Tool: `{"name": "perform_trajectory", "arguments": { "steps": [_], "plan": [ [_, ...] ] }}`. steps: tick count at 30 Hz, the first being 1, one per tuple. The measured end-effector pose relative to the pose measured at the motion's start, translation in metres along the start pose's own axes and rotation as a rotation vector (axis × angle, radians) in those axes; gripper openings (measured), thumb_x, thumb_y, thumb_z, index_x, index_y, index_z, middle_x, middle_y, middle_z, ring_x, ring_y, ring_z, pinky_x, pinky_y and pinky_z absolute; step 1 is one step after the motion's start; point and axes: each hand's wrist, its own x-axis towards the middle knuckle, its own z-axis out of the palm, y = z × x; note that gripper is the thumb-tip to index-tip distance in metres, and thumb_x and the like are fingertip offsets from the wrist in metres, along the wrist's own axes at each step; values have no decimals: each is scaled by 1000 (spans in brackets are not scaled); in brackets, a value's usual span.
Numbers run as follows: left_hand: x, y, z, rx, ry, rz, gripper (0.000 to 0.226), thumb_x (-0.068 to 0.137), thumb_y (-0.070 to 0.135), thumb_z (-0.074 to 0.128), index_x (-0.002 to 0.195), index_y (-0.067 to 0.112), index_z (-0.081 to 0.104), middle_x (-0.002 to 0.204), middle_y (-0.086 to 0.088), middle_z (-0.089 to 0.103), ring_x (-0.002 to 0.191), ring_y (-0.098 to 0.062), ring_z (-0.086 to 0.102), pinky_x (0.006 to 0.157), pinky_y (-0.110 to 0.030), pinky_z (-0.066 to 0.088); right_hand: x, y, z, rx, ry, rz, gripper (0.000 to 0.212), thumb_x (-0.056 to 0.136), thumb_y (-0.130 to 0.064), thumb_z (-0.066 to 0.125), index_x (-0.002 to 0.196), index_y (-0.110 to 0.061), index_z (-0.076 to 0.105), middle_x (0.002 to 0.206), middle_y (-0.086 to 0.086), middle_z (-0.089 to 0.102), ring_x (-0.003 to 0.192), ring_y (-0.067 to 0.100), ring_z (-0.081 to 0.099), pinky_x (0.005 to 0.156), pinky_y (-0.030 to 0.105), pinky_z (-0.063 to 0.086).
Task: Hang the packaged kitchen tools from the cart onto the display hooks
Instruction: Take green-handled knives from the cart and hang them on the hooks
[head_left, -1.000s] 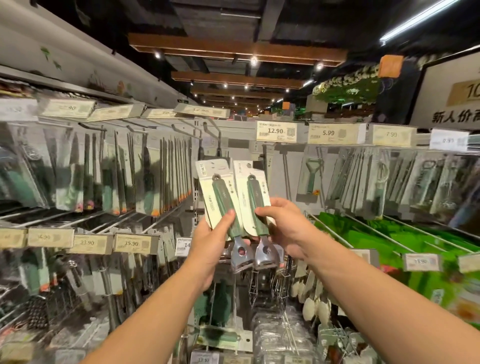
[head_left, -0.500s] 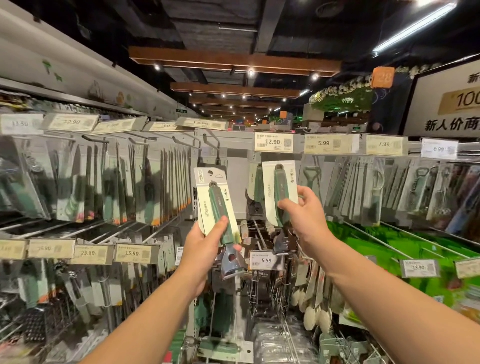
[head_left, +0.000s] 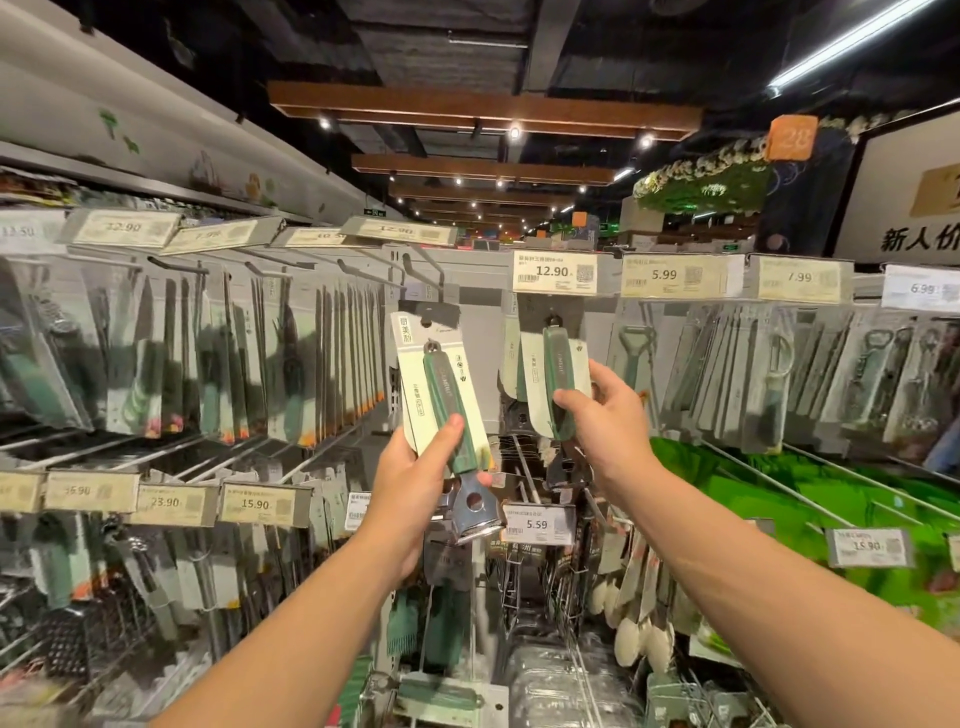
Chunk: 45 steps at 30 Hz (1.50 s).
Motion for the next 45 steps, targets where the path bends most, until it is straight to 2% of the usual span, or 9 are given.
{"name": "perform_trajectory", "arguments": {
  "steps": [10,13,18,22,26,30,34,41,45],
  "plan": [
    [23,-9,4,-51,60,16,112,58,86,82,151,35,46,146,-4,63,130,-34,63,107,-54,51,4,31,10,-90,185,-136,27,94,-16,66,112,-27,50,108,-17,53,83,2,56,84,46,58],
    [22,-3,7,-60,41,30,85,72,71,81,142,28,56,133,2,72,120,-20,69,98,-43,54,12,39,12,-158,166,-170,22,94,-20,69,109,-29,55,111,-17,58,104,0,56,98,32,48],
    [27,2,13,-68,7,47,61,83,60,75,135,31,61,130,8,72,115,-12,70,110,-49,47,51,36,14,-50,137,82,18,94,-10,66,110,-18,63,104,5,68,83,20,63,68,32,50],
    [34,2,16,-59,23,43,95,62,81,82,142,35,57,140,9,67,130,-19,63,112,-57,47,83,38,13,68,-6,277,33,97,7,54,109,-21,66,112,13,70,96,25,68,79,36,56],
    [37,3,17,-56,7,36,41,91,48,76,127,31,64,112,11,79,101,-9,76,97,-42,59,99,40,17,160,-32,365,33,102,7,44,119,-11,66,111,11,70,92,24,68,94,46,59],
    [39,-2,16,-44,7,30,57,81,58,82,128,31,64,117,3,78,96,-23,75,100,-50,58,96,42,21,21,-22,345,45,97,10,46,133,-13,61,101,-1,61,103,13,59,102,52,54],
    [38,-6,17,-48,32,27,32,95,39,73,123,26,67,109,3,81,95,-14,77,92,-39,61,79,43,22,-142,78,209,26,93,-7,64,116,-19,67,106,5,69,81,15,63,74,32,57],
    [28,-5,28,-33,15,68,39,91,31,80,127,26,66,113,4,79,109,-21,75,96,-49,60,27,15,35,159,-336,198,23,95,-32,71,108,-13,71,97,5,74,79,17,70,64,29,56],
    [24,-7,29,46,25,107,34,91,21,80,119,34,66,112,9,77,106,-12,72,84,-29,57,13,6,29,81,-374,153,28,88,-25,80,111,-11,70,99,0,79,86,13,76,68,24,58]
  ]
}}
